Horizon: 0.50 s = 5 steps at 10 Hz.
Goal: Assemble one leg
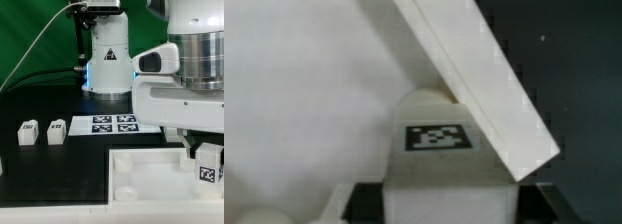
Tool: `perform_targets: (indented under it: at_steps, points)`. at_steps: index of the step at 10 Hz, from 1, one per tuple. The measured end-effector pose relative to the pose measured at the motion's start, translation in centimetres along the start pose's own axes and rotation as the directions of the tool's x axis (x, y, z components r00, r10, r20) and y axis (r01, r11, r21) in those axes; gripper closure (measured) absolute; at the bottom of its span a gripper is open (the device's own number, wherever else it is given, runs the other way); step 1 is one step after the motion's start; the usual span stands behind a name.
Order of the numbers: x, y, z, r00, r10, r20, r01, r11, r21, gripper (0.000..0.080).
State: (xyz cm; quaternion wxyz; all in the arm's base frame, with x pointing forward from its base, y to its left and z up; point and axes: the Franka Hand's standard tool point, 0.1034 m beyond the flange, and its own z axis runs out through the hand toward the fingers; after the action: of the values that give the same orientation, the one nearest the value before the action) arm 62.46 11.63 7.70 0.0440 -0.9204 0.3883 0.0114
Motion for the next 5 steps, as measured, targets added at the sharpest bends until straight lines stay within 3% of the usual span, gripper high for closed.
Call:
perform_targets:
  at_steps: [1,2,4,5]
  points:
    - [-0.39,-0.24,-0.02,0.976,0.217,0.005,-0.216,0.976,-0.027,0.0505]
    - [-0.2,-0.55,0.0,0.896,0.444,0.008,-0.443,0.896,-0.038,0.0506]
    - [0.26,-0.41,0.09,0.664,0.747,0.04,-0.747,0.664,-0.015,0.0506]
    - [0.14,-0.38,0.08,0.597,0.801,0.04,-0.802,0.598,-0.007,0.0506]
